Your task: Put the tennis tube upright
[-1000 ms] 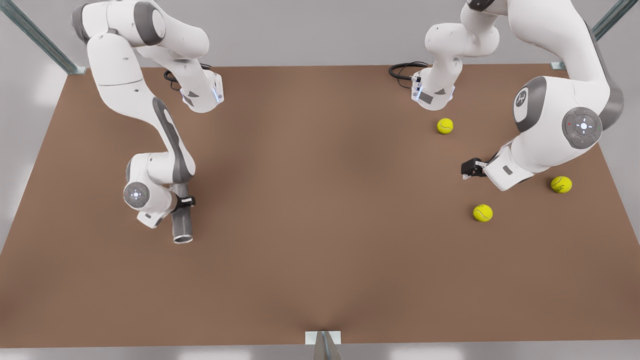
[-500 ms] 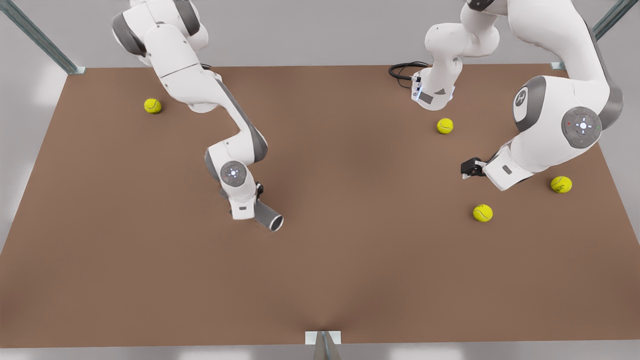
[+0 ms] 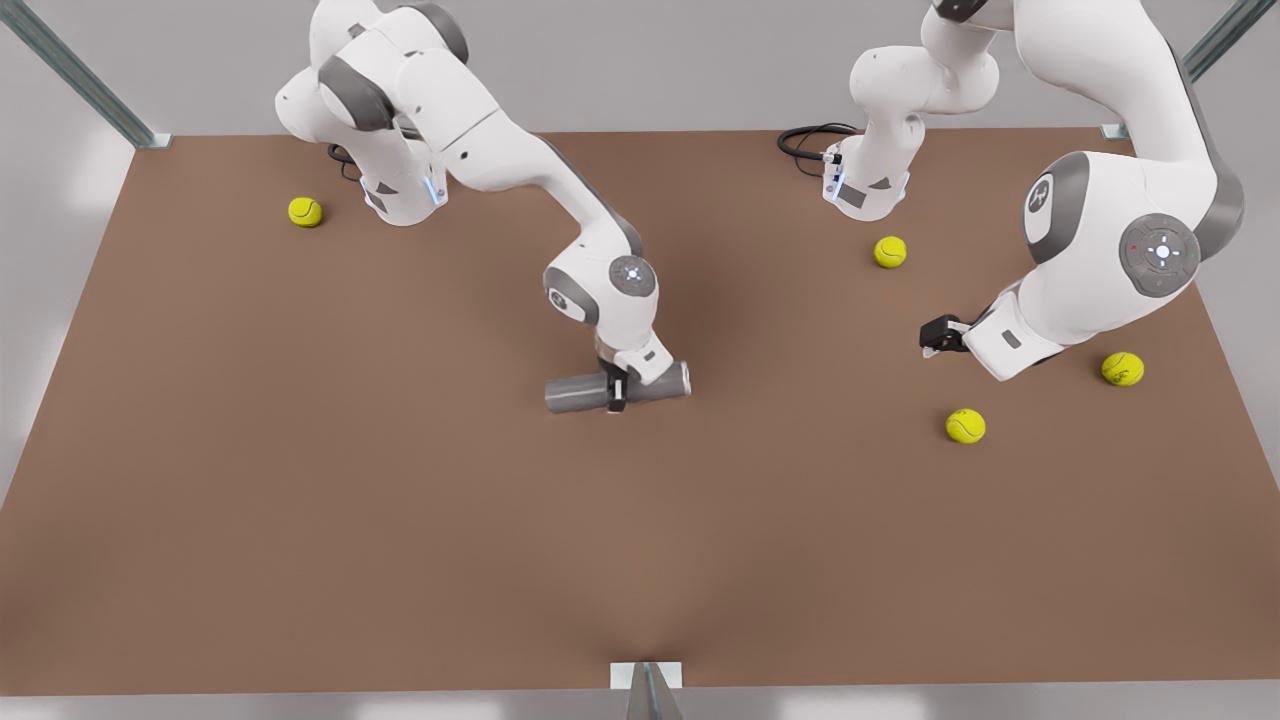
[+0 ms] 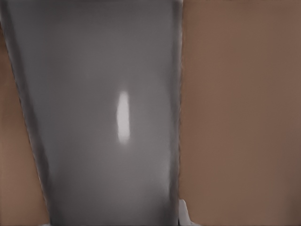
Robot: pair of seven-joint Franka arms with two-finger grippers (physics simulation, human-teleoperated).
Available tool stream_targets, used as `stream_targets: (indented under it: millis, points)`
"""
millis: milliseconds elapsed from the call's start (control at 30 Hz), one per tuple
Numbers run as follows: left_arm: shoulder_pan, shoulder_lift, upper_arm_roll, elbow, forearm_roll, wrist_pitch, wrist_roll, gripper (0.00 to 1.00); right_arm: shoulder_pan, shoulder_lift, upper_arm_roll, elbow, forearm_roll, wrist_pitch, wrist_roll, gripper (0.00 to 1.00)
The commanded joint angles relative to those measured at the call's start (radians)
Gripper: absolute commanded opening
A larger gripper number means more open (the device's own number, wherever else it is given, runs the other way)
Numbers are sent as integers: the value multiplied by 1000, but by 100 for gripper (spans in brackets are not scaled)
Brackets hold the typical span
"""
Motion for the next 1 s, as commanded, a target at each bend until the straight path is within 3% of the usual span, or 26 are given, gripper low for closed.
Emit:
stream_targets:
  millis: [0,300,567,633,667,967]
  points:
    - [1,0,0,0,0,0,0,100,2,7,0,2,-3,9,2,68]
    - [-16,23,2,3,2,9,-2,100,27,71,0,0,4,60,20,70]
    - [-16,23,2,5,3,11,0,100,33,90,0,6,4,68,22,78]
    - [-16,23,2,5,3,11,0,100,34,91,0,6,4,86,22,89]
    - [-16,23,2,5,3,11,0,100,34,91,0,6,4,86,22,99]
    - [-15,17,0,5,3,3,0,100,48,82,0,6,16,86,17,100]
